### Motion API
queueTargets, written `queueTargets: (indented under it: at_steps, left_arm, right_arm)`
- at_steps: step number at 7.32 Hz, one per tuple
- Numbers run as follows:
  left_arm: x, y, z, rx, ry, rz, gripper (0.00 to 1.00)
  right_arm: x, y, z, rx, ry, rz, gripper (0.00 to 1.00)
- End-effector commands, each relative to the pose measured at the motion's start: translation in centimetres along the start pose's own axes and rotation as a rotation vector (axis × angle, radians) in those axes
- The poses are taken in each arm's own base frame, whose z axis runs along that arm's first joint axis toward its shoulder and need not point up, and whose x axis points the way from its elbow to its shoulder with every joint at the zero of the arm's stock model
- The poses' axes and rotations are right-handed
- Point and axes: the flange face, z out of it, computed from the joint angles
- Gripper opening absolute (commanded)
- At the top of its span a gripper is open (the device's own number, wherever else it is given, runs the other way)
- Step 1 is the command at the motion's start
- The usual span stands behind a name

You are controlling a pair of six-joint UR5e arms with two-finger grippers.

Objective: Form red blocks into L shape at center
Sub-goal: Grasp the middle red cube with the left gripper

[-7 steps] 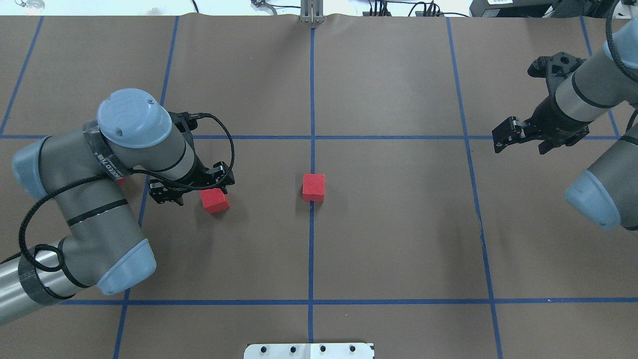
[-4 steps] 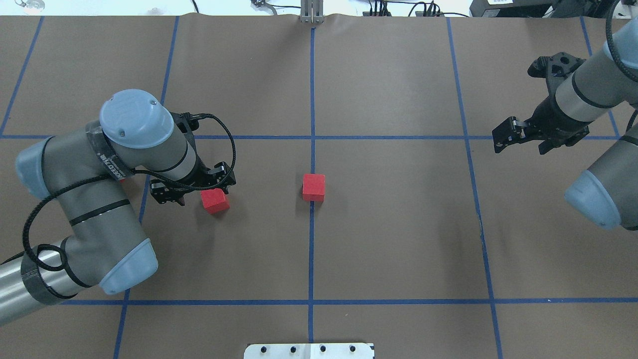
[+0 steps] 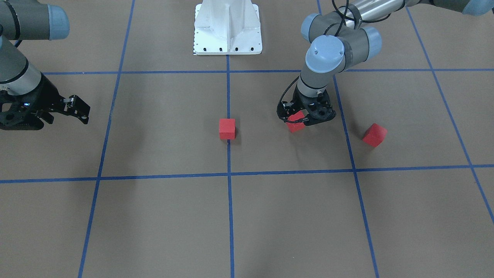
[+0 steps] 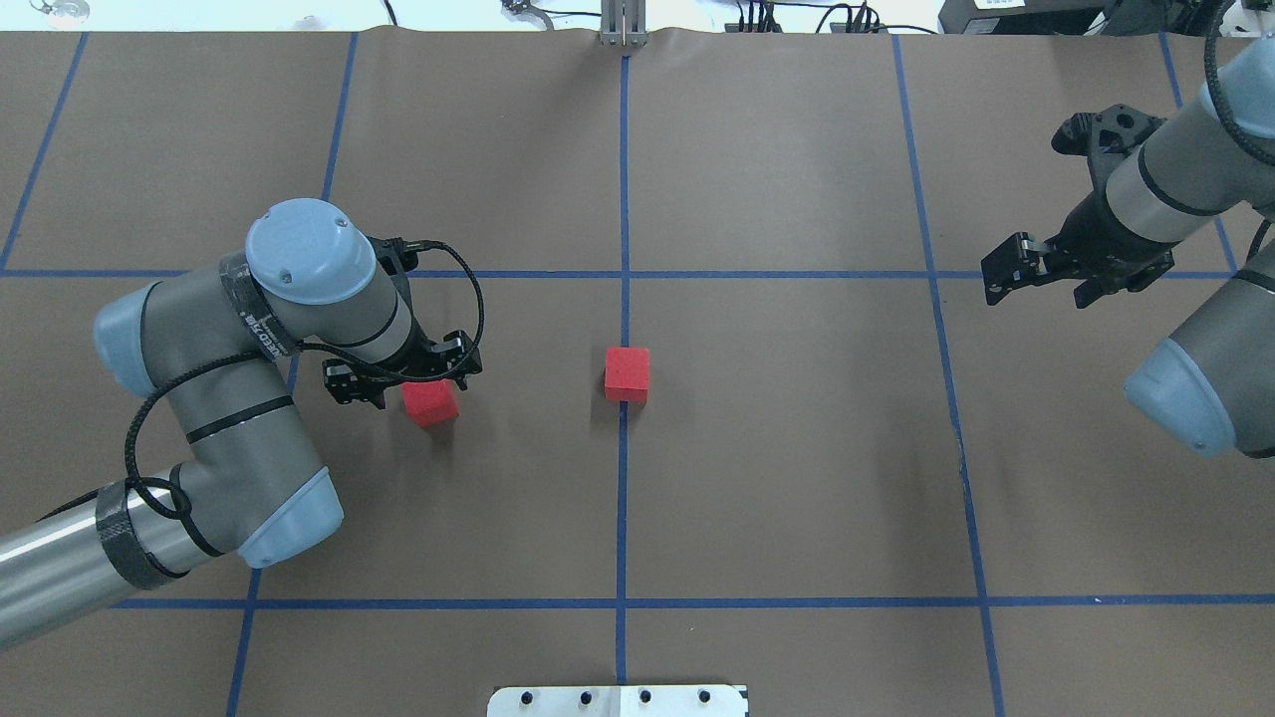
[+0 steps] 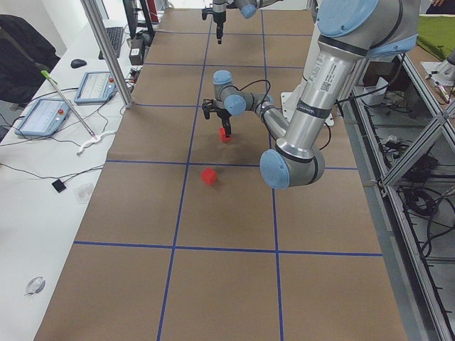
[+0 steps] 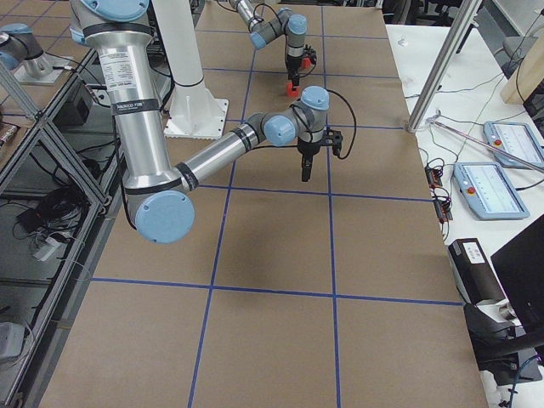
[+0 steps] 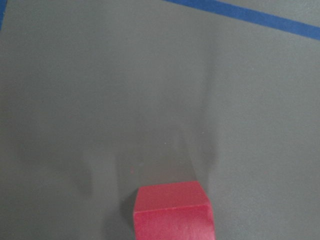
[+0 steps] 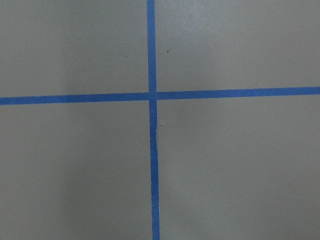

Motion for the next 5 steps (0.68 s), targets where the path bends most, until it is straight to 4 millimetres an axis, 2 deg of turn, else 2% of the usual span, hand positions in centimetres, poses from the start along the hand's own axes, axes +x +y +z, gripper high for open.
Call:
queueTargets:
  at_steps: [1,5]
  left_arm:
    - [0.04,-0.13,0.31,0.001,0.004,0.003,0.94]
    - [0.14,-0.54,1.12,-0.002,-0.01,-0.004,0.89]
  right_arm:
    - [0.01,-0.08,0.09,-0.001,0.001,0.0,1.0]
    - [0.04,-0.11,0.16,-0.002,0.002,0.0,1.0]
